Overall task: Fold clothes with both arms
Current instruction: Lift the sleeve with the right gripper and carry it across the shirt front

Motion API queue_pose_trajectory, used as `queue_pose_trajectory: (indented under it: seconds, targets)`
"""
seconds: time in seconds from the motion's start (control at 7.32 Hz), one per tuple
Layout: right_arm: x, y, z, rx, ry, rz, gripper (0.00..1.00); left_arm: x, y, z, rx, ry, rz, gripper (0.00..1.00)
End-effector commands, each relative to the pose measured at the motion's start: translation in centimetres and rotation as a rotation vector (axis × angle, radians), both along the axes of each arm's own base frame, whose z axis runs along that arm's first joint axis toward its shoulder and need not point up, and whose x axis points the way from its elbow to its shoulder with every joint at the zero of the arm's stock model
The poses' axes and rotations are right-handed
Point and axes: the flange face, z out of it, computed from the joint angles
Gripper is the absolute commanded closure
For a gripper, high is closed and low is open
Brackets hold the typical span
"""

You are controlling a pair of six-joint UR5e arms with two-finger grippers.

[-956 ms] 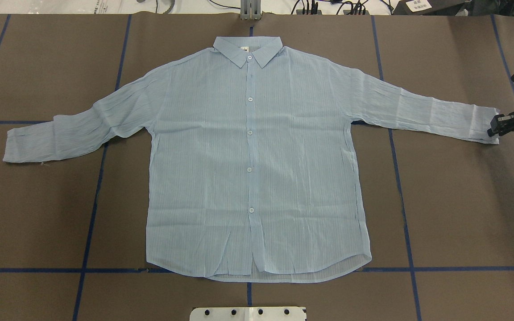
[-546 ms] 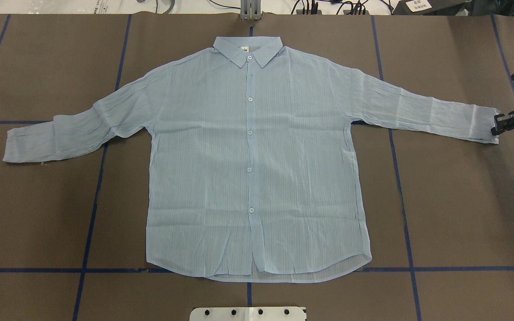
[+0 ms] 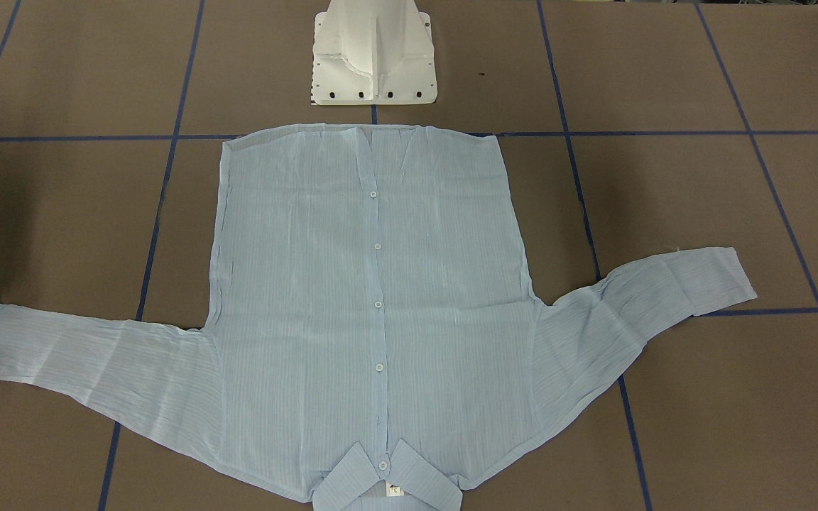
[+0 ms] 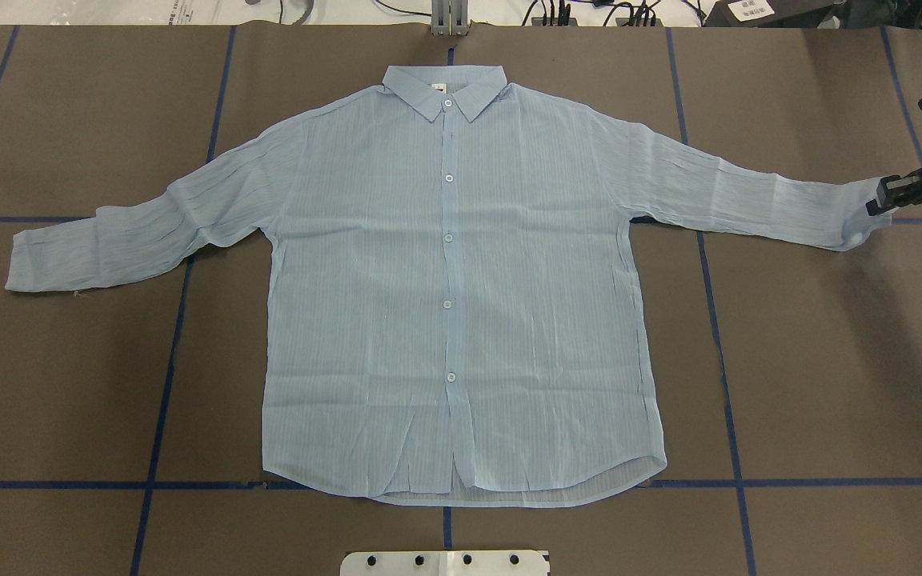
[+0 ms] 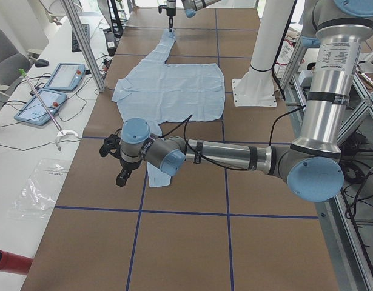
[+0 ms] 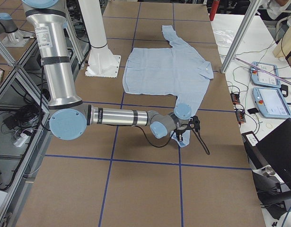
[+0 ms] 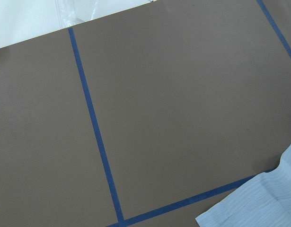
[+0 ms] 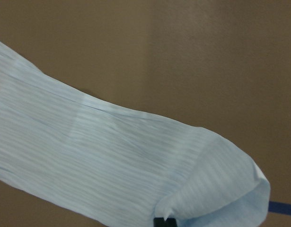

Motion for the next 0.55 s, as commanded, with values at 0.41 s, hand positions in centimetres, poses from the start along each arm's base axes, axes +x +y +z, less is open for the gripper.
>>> queue_pose_trajectory:
  seconds: [0.41]
  targets:
    - [-11.9,-6.4,-29.0,-0.027,-0.294,0.069,1.0,0.0,-0.1,0.1,-0.003,0.0,0.0,0.0]
